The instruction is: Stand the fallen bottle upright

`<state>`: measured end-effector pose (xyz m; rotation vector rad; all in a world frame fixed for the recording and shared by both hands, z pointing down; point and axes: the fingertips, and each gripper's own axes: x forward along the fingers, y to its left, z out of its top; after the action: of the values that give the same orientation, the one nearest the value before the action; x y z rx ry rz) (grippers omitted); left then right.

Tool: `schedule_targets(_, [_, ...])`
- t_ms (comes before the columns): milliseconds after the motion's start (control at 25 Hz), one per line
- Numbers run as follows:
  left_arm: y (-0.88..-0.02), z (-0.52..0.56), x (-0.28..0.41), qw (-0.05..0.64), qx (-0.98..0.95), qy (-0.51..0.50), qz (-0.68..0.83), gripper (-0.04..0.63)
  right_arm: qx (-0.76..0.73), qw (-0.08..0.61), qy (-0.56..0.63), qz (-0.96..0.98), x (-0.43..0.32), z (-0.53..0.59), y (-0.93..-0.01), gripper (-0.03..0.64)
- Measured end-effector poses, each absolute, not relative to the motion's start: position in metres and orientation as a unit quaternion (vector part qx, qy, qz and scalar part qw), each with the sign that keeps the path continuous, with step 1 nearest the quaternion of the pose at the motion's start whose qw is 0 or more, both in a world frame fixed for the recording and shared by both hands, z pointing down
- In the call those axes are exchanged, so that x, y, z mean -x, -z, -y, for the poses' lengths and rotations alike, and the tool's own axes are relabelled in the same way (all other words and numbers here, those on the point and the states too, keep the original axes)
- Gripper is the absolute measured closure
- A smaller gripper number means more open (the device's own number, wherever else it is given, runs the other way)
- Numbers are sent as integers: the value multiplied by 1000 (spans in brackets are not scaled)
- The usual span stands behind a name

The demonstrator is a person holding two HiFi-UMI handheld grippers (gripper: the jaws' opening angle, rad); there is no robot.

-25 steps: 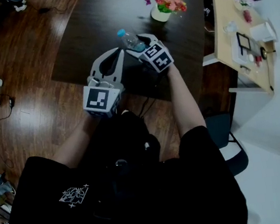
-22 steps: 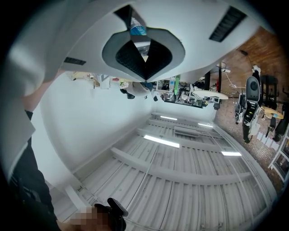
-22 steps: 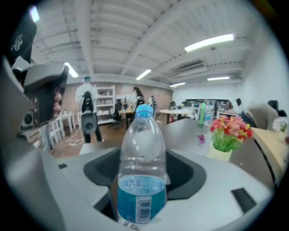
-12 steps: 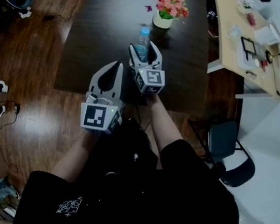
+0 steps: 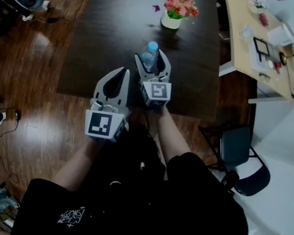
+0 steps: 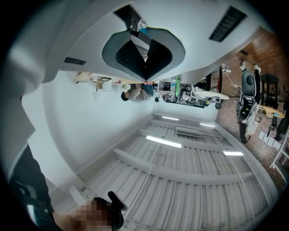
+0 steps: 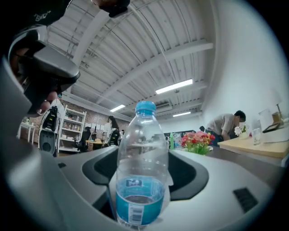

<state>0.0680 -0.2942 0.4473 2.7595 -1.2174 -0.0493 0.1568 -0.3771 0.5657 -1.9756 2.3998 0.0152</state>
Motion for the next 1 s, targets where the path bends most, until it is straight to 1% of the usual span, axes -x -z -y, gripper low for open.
schedule_targets(240, [-426, 289, -69, 72, -914, 20, 398, 595, 625, -11, 0, -781, -150, 357, -547, 241])
schedule_targets(440, [-403, 287, -68, 82, -913, 29, 398, 595, 632, -11, 6, -775, -157, 313, -502, 246])
schedule_targets(480, [-399, 287, -67, 83, -913, 33, 399, 595, 639, -15, 2, -769, -160, 301, -489, 307])
schedule_targets(520, [-397, 286, -65, 82, -913, 34, 399, 595, 648, -21, -5, -762, -162, 288, -476, 428])
schedule_targets(560, [-396, 285, -65, 77, -914, 34, 397, 596, 656, -23, -10, -755, -164, 277, -463, 500])
schedule_targets(600, [-395, 284, -65, 71, -916, 32, 394, 596, 661, -19, -11, -750, -166, 266, -451, 505])
schedule_targets(640, [-394, 284, -66, 67, -917, 32, 392, 595, 666, -14, -8, -746, -168, 256, -440, 540])
schedule_targets(720, [-391, 282, -71, 65, -919, 40, 386, 596, 675, -7, 0, -738, -174, 238, -422, 577])
schedule_targets(760, [-388, 280, -74, 66, -920, 45, 384, 596, 680, -4, 2, -733, -178, 231, -415, 612])
schedule_targets(1000, [-373, 272, -93, 58, -927, 63, 366, 595, 698, 11, -22, -715, -195, 227, -386, 611])
